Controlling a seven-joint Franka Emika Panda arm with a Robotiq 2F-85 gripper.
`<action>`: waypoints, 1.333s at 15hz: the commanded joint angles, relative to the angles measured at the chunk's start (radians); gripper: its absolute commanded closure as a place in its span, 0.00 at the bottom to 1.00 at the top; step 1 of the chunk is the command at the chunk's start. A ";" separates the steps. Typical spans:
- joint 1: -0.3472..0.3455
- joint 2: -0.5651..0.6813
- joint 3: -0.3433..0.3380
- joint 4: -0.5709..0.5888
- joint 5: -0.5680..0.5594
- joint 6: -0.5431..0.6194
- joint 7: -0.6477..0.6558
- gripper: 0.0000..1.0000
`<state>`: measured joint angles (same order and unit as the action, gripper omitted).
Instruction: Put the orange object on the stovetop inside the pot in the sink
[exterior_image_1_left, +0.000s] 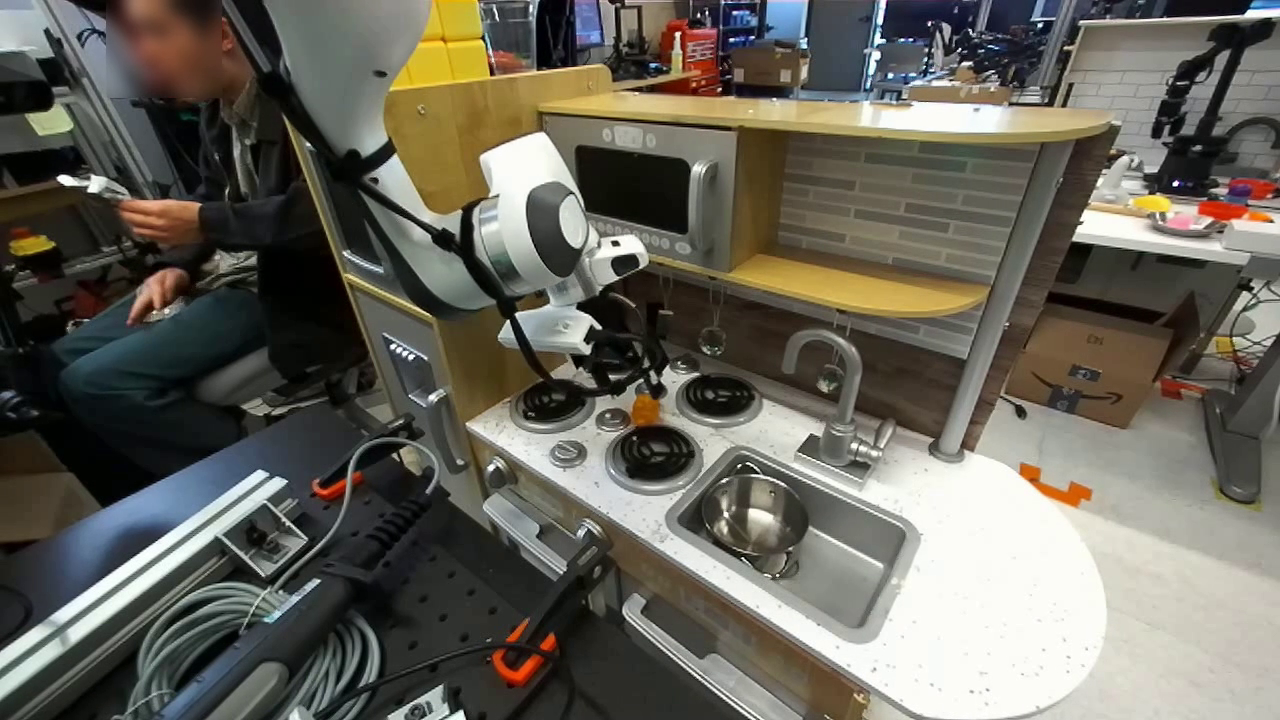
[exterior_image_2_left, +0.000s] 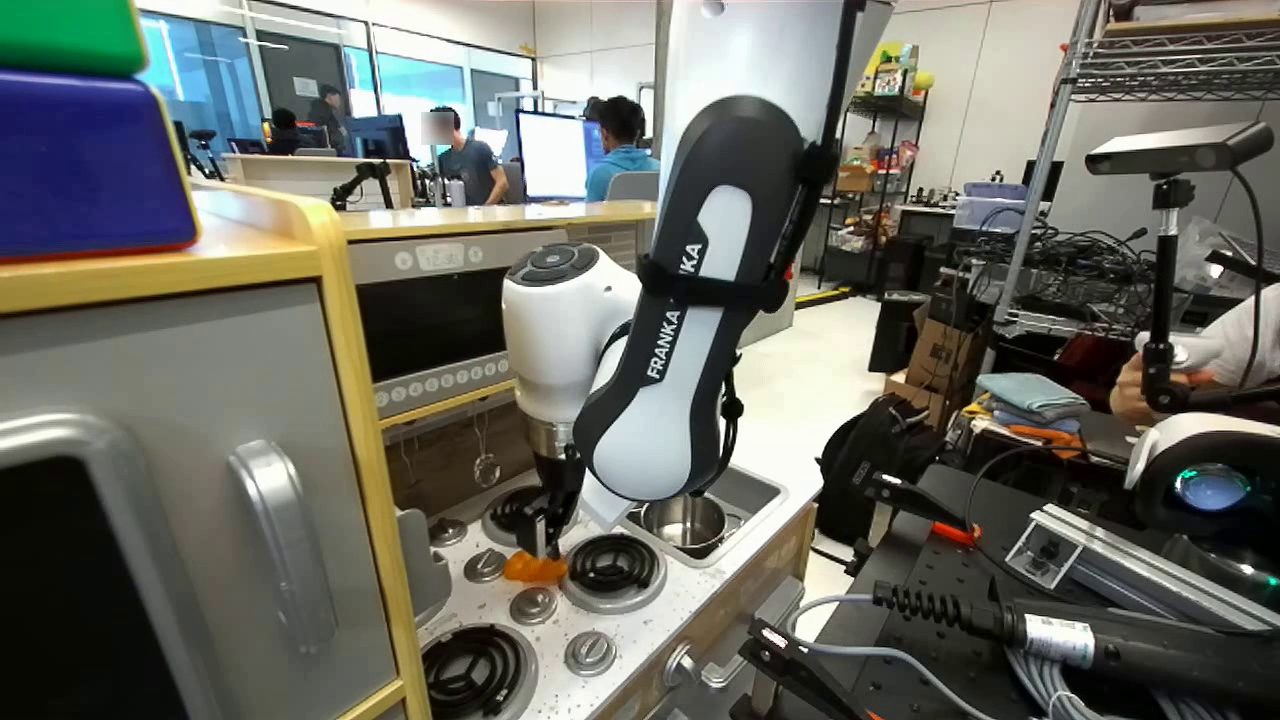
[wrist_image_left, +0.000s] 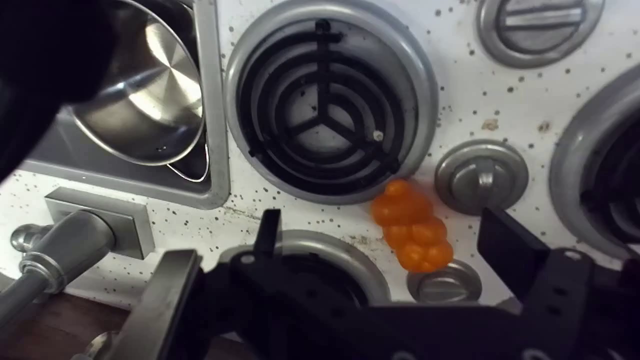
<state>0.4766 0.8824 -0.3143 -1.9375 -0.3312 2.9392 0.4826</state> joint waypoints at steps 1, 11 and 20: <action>-0.066 -0.101 0.047 -0.025 0.000 -0.178 -0.236 0.00; -0.134 -0.021 0.075 0.013 0.040 -0.041 -0.206 0.00; -0.116 0.147 0.085 0.094 0.133 0.190 -0.219 0.00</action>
<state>0.3701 0.9831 -0.2553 -1.8846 -0.2619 3.0309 0.2886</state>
